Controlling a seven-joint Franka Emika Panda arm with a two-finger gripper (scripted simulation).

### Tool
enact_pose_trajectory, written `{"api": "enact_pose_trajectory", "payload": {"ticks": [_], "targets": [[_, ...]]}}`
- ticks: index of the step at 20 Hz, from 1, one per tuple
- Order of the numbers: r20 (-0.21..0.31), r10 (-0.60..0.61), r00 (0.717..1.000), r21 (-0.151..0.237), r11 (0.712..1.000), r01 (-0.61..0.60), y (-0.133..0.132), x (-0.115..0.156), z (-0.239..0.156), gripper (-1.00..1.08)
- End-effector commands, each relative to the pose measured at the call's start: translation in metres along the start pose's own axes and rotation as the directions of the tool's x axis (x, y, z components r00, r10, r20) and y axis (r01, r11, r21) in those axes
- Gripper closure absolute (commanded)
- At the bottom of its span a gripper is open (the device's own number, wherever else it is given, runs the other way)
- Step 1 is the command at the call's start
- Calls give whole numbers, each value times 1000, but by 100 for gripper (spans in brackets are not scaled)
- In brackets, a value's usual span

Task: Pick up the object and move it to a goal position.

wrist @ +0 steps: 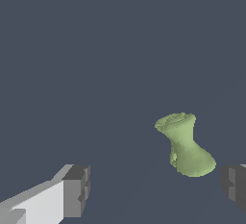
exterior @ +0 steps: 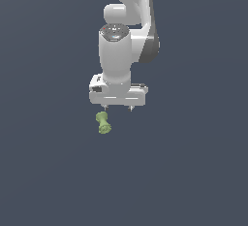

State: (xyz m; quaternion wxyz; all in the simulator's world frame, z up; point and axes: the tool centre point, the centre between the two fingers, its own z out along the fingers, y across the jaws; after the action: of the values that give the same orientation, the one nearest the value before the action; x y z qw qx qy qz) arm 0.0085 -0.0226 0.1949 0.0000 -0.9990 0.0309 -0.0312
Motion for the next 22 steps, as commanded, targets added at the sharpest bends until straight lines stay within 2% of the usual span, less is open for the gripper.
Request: {"api": "enact_pose_trajectory", "payload": {"ticks": [1, 11, 22], "targets": [[3, -16, 1000, -1, 1000, 16, 4, 0, 4, -92], [25, -149, 988, -1, 989, 149, 33, -5, 32, -92], [51, -324, 945, 13, 946, 324, 71, -14, 70, -92]]}}
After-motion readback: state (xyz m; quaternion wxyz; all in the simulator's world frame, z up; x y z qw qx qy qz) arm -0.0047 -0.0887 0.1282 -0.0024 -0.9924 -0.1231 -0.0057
